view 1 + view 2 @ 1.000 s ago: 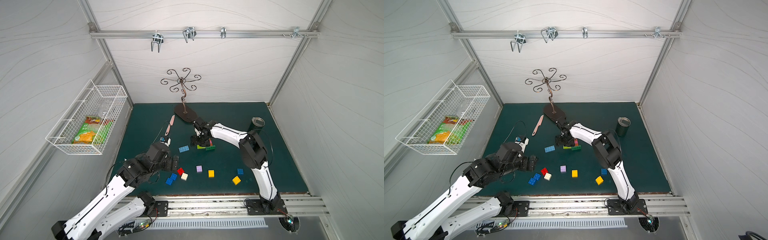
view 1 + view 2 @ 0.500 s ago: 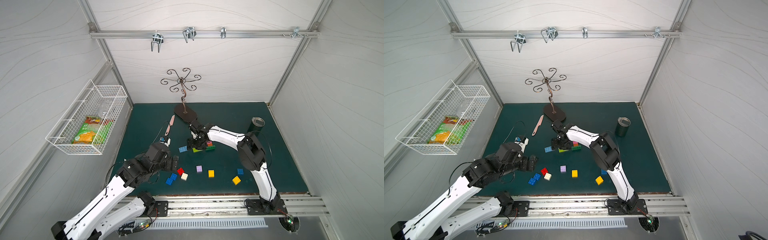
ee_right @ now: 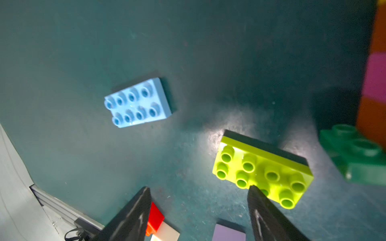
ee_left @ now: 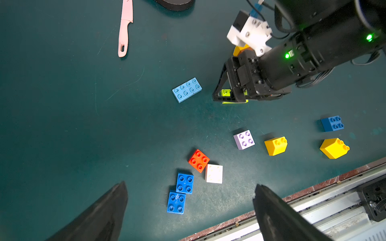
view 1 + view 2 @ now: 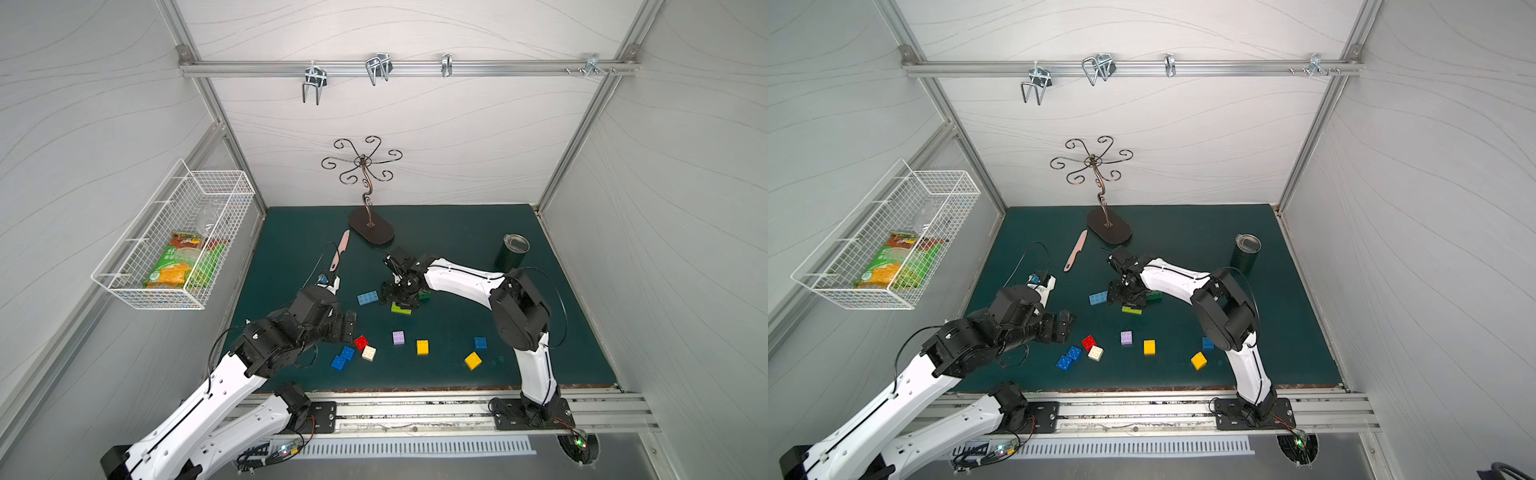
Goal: Assemble the number 1 with lego
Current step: Move the lego brick at the center of the board.
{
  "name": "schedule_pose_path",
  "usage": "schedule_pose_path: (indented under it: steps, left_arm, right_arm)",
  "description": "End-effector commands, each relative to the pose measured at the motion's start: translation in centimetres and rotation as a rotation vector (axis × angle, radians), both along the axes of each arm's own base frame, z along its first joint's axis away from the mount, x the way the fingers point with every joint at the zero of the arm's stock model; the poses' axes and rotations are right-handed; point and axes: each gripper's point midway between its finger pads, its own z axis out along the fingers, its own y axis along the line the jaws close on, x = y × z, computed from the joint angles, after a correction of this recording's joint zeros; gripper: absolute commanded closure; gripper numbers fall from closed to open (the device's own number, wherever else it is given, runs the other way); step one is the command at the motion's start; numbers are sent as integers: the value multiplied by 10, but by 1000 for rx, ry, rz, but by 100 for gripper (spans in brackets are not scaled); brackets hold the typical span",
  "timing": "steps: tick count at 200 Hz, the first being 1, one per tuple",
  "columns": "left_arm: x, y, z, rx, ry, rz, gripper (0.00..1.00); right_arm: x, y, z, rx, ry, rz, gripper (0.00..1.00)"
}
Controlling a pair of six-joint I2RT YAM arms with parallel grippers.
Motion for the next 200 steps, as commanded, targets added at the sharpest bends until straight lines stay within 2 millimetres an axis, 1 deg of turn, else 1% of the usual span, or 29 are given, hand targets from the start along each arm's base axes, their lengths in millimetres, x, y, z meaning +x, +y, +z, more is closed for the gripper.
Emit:
schedule_pose_path:
  steps: [1, 15, 31, 43, 58, 72, 98, 127, 184, 200]
  left_arm:
    - [6, -1, 14, -28, -47, 14, 1]
    - [6, -1, 14, -29, -48, 14, 1]
    - [5, -1, 14, -30, -47, 11, 1]
    - [5, -2, 14, -31, -46, 10, 1]
    - [5, -2, 13, -32, -45, 8, 1]
    - [5, -2, 13, -33, -44, 8, 1]
    - [5, -2, 14, -37, -47, 7, 1]
    - [5, -2, 14, -36, -47, 5, 1]
    - [5, -2, 13, -36, -45, 6, 1]
    - [5, -2, 14, -35, -47, 6, 1]
  right_arm:
    - [-5, -15, 16, -45, -38, -25, 21]
    - [-6, -27, 16, -80, -59, -47, 16]
    - [-4, -39, 23, -111, -94, -66, 10]
    - [-6, -46, 26, -114, -105, -87, 8]
    - [-9, -52, 24, -111, -101, -112, 6]
    - [-13, -56, 16, -118, -86, -127, 3]
    - [-19, -53, -5, -136, -33, -115, 1]
    - [-16, -50, -23, -172, -12, -101, 1]
    - [1, -36, -30, -208, -44, -82, 4]
    - [4, -35, -36, -248, -43, -76, 4]
